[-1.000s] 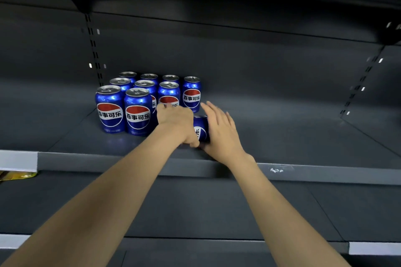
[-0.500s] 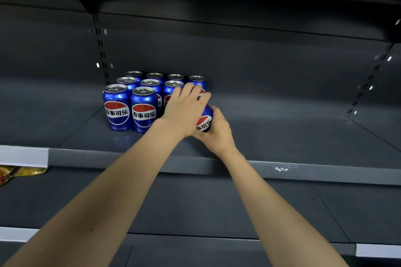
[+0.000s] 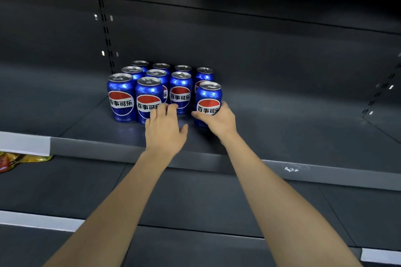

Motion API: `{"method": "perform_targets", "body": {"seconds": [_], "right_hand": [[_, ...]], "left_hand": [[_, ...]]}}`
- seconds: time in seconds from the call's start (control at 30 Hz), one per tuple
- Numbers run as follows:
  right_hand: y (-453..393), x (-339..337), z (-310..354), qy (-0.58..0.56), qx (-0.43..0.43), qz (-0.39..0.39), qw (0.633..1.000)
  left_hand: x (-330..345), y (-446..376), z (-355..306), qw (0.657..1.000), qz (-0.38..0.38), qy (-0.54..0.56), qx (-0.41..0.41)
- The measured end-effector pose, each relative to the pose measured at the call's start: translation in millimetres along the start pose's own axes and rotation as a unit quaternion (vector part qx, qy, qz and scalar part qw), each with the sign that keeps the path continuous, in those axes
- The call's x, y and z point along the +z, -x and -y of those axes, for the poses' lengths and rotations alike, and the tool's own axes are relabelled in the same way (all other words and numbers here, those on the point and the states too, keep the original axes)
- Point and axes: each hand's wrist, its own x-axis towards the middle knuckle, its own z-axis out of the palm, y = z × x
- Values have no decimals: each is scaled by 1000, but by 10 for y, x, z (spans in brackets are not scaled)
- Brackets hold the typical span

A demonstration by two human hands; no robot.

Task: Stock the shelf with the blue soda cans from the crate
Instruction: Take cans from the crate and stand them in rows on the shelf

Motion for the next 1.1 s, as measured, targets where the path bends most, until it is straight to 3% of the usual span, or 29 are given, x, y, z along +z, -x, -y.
{"method": "perform_targets", "body": {"seconds": [0.33,1.1], "right_hand": [[-239,168,37,12,14,43,999],[-451,361,-50,108,-11,-20,994]], "left_hand": [[75,-81,67,999,-8,14,-38],[119,11,125,998,-32,42,-18]]}}
